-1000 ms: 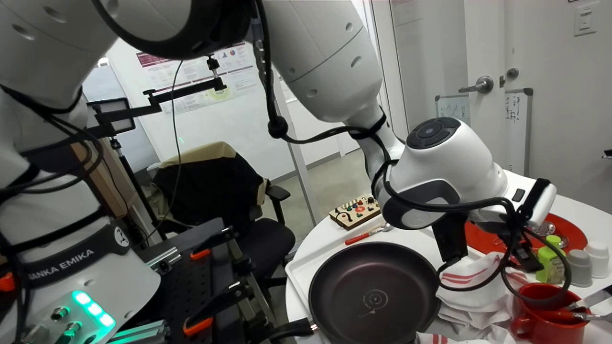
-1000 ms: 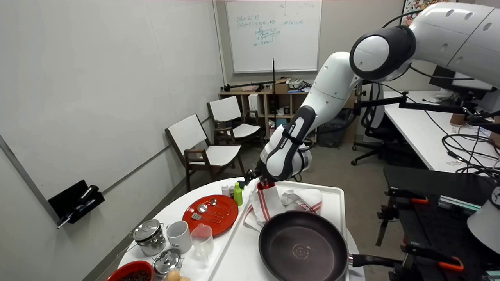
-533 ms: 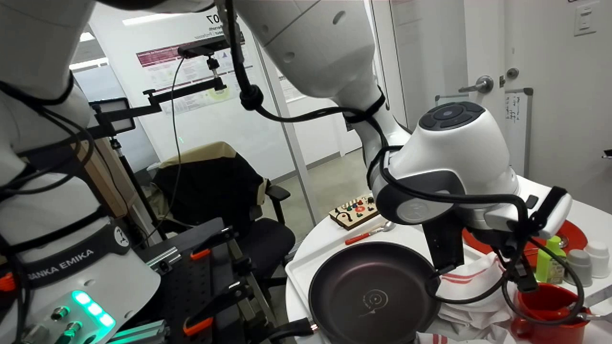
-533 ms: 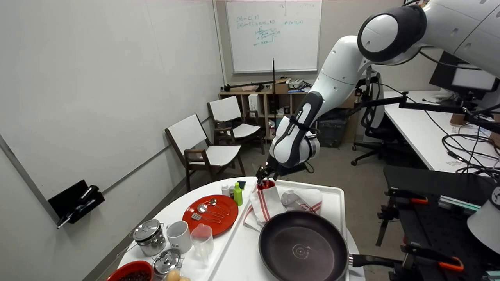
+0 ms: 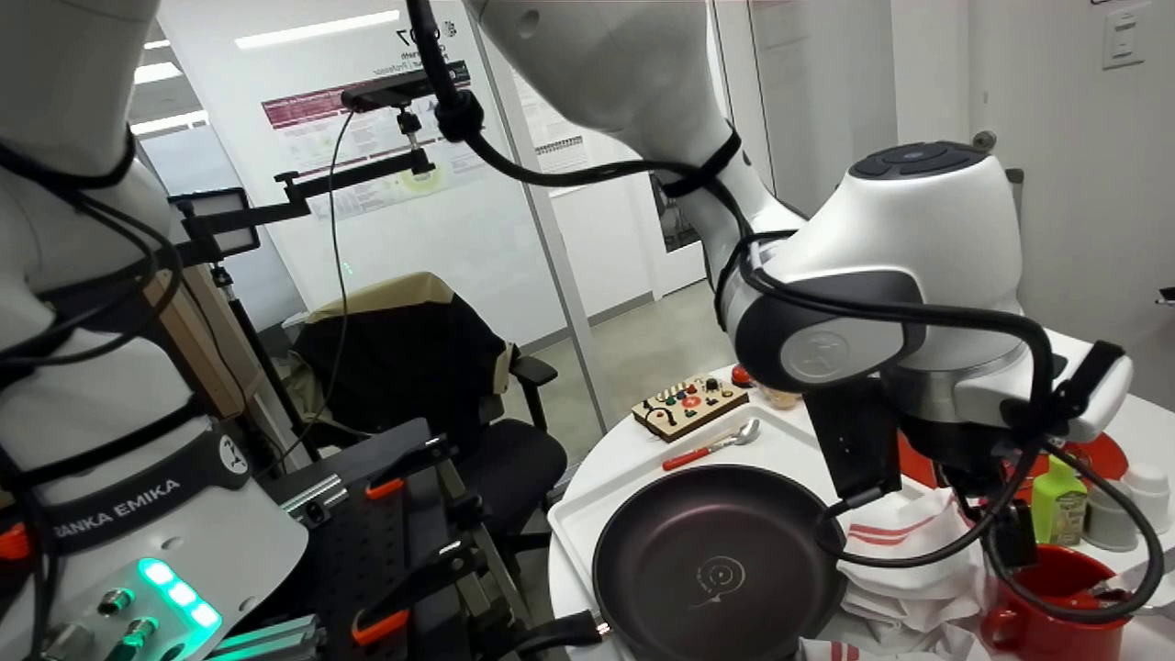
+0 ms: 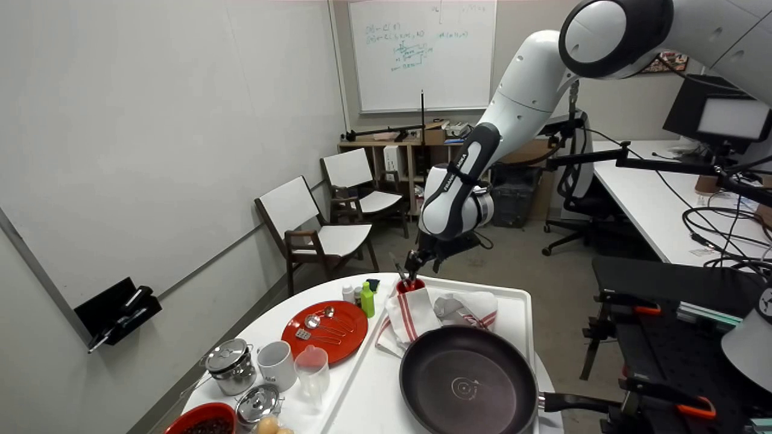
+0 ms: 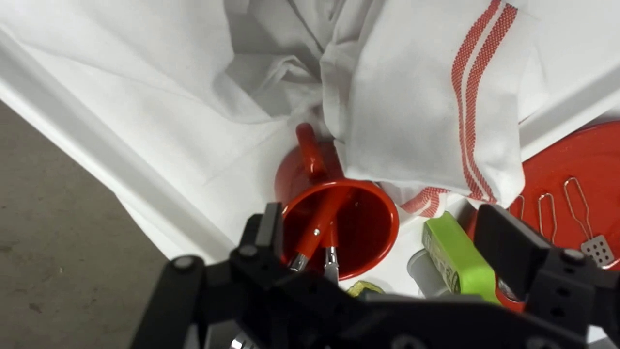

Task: Put the fork and knife in the red cup and move it to the right

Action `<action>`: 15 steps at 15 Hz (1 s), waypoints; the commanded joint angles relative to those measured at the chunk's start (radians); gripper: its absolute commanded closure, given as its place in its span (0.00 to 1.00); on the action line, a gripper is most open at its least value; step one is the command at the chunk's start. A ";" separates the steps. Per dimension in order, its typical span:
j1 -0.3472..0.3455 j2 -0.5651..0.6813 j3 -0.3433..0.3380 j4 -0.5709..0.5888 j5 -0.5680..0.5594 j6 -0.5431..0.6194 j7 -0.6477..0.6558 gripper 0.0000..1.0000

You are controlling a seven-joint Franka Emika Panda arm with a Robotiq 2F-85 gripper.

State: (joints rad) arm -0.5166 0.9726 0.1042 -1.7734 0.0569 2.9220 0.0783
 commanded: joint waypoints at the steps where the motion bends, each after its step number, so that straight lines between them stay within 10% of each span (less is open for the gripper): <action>1: 0.055 -0.026 -0.059 0.045 0.047 -0.145 -0.028 0.00; 15: 0.171 0.130 -0.130 0.453 0.049 -0.521 -0.025 0.00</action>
State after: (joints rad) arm -0.3725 1.0200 -0.0057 -1.4626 0.0727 2.4835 0.0734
